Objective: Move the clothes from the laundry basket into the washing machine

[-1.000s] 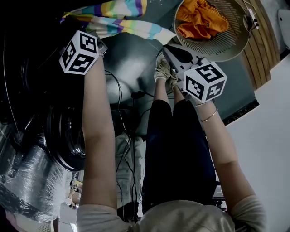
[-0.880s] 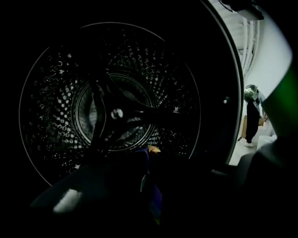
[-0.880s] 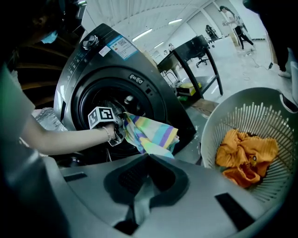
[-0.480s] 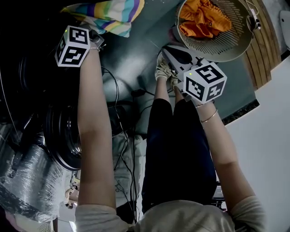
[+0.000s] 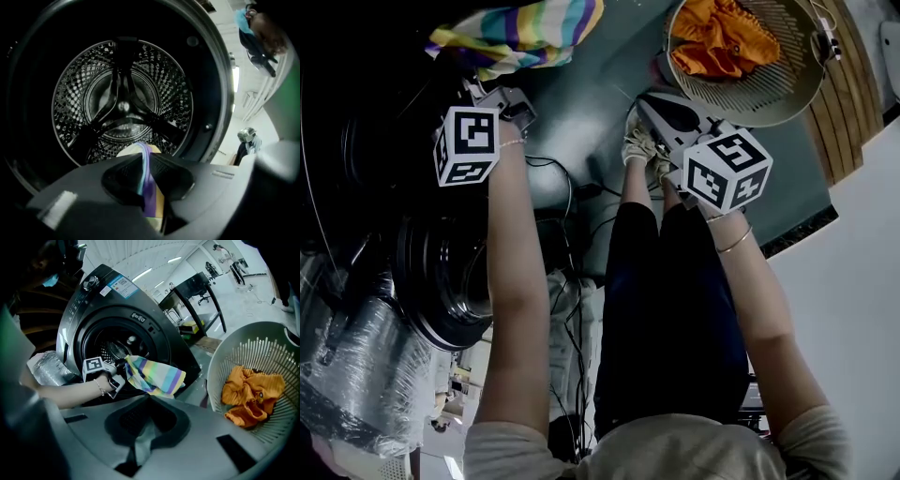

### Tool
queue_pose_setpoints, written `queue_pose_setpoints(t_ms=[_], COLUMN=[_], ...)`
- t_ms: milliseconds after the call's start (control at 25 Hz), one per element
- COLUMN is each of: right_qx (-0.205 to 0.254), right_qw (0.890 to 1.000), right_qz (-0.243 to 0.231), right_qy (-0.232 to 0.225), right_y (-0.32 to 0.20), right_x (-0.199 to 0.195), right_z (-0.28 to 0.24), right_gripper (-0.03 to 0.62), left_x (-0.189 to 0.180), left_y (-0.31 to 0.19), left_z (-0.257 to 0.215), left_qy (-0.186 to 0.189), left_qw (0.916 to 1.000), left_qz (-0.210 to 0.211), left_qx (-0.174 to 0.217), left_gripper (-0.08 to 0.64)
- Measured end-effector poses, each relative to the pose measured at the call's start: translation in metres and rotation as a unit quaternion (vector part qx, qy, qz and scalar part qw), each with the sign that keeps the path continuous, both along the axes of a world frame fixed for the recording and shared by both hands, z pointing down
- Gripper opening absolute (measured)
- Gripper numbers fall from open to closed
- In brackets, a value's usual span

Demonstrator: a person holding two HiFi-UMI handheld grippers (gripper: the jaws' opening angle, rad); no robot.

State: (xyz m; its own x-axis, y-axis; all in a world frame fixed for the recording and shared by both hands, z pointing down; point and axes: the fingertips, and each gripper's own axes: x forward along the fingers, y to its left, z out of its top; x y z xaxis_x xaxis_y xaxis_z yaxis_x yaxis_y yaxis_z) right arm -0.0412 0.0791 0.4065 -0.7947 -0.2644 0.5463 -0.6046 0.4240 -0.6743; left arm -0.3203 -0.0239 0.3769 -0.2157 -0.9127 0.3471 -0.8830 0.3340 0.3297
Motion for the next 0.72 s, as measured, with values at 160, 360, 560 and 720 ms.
queue_pose_setpoints(t_ms=[160,360,560,720], right_qx=[0.000,-0.003,-0.006,-0.008], right_qw=[1.000,1.000,1.000,1.000], right_qz=[0.000,-0.001,-0.001,-0.001], right_qy=[-0.003,-0.006,-0.008,-0.006], right_y=[0.002,0.007,0.010,0.010], right_x=[0.002,0.004,0.006,0.011], right_z=[-0.001,0.000,0.003,0.009], right_gripper=[0.009,0.009,0.009,0.009], left_x=[0.018,0.055,0.078,0.068], left_y=[0.015,0.035,0.042,0.030], left_z=[0.004,0.027,0.093,0.113], left_qy=[-0.009,0.012,0.030,0.023], left_qw=[0.9996,0.9977,0.9857,0.9821], left_qz=[0.012,0.037,0.038,0.006], left_qx=[-0.024,-0.056,-0.161,-0.187], left_gripper=[0.111,0.300,0.328,0.307])
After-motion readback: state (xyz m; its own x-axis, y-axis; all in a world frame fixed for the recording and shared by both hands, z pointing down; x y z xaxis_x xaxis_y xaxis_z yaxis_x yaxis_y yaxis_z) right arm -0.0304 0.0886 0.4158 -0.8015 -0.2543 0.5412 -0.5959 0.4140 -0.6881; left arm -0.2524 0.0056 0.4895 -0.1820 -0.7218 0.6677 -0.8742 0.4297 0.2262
